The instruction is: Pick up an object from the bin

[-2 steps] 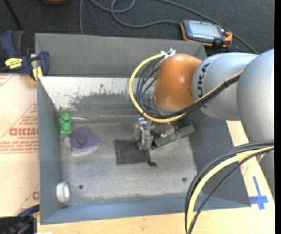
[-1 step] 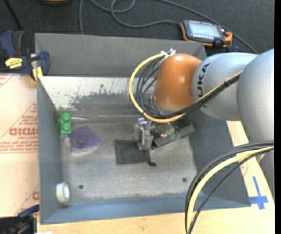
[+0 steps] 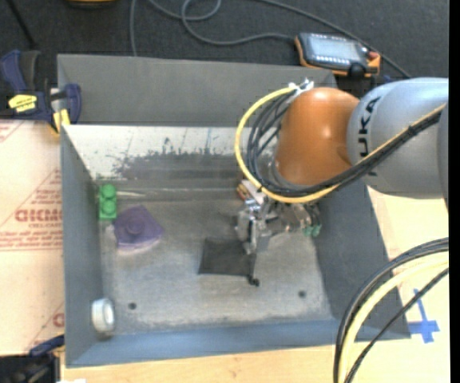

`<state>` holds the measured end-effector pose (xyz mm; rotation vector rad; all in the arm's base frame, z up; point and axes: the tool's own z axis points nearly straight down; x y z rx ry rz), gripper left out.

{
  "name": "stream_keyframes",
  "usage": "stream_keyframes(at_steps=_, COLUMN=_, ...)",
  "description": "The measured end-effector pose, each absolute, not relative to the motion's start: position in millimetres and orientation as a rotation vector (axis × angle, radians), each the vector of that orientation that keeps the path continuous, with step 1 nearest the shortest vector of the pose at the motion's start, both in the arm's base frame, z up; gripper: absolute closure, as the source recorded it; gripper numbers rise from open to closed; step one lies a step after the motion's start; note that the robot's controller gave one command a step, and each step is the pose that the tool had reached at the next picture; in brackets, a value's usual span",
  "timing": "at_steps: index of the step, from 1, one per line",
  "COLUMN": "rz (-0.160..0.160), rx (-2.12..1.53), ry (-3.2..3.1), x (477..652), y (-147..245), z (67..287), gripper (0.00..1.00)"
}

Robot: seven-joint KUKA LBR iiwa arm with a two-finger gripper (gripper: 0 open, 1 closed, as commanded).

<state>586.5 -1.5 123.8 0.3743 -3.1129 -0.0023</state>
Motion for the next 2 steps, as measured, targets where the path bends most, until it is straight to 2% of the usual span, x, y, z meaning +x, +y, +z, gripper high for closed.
stream_keyframes(at_steps=1, rz=0.006, rx=0.397, ry=-3.133, x=604.8, y=-15.4, z=134.7, gripper=1.0)
stream_keyframes(at_steps=2, rz=-0.003, rx=0.369, ry=-3.112, x=595.5, y=-11.7, z=153.7, gripper=1.0)
